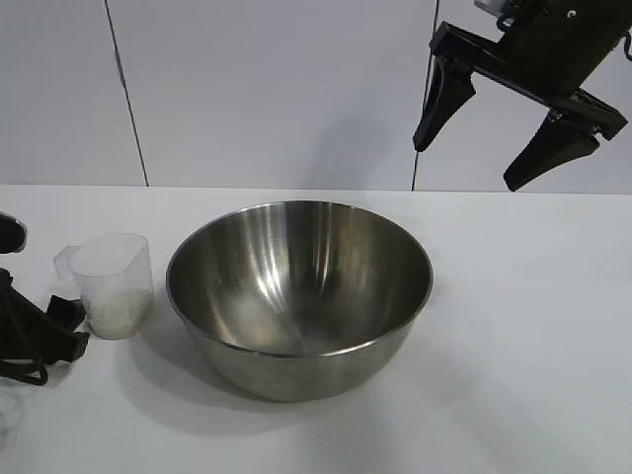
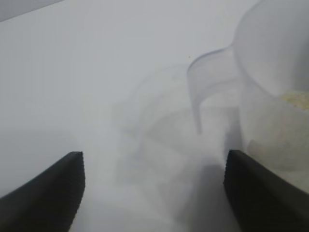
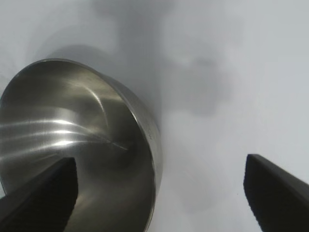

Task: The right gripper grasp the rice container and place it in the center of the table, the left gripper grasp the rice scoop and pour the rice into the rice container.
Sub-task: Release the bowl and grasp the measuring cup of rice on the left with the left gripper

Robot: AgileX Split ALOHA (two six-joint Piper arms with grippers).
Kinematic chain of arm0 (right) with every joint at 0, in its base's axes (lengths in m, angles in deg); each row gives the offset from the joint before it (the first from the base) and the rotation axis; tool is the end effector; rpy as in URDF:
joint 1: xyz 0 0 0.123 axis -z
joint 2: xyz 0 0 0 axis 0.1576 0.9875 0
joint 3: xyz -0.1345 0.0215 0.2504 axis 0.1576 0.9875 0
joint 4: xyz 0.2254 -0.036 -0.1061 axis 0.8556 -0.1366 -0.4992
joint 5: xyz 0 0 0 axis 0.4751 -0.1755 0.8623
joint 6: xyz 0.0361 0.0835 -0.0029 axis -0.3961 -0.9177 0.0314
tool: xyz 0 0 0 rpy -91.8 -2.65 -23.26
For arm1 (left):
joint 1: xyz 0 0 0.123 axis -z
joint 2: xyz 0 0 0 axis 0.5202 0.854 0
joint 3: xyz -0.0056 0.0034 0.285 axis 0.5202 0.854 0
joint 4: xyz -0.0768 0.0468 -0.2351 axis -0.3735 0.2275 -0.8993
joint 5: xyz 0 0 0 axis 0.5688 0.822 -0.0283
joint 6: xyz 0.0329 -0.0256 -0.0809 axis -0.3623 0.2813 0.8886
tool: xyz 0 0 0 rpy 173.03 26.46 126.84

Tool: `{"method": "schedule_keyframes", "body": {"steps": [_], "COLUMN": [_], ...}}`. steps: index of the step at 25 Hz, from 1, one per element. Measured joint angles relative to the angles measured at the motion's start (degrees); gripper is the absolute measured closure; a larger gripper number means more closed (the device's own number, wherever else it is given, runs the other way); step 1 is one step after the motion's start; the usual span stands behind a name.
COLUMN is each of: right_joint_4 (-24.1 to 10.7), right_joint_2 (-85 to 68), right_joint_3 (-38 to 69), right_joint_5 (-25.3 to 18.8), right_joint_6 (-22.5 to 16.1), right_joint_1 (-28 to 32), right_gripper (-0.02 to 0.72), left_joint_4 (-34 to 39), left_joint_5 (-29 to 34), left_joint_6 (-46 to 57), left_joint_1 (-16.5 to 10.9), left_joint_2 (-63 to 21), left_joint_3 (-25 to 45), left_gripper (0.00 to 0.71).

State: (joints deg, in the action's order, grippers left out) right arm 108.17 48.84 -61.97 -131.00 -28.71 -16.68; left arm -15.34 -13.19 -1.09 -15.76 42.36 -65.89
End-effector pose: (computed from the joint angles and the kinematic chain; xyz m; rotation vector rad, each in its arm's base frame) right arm 0.3693 0.0795 0.2588 -0.0270 2.7765 0.5428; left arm 0.2729 -0.0587 0.0466 0.3973 1.9897 0.1669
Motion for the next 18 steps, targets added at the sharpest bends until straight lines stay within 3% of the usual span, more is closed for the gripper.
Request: {"method": "schedule_keyframes", "body": {"steps": [9, 18], "right_joint_4": [0.0, 0.0], "right_joint_2": [0.0, 0.2], "right_joint_3": [0.0, 0.0], "right_joint_5": [0.2, 0.3], "right_joint_6": [0.0, 0.0], "right_joint_1": [0.0, 0.0], "right_gripper": [0.063, 0.063], "left_joint_4": [0.0, 3.8], "left_joint_5": [0.2, 0.2], "left_joint_6": [0.2, 2.0], "left_joint_1": [-2.0, -2.1], "left_joint_2": [0.0, 0.2], "left_joint_3": [-2.4, -4.5], "left_gripper": [0.14, 0.14]}}
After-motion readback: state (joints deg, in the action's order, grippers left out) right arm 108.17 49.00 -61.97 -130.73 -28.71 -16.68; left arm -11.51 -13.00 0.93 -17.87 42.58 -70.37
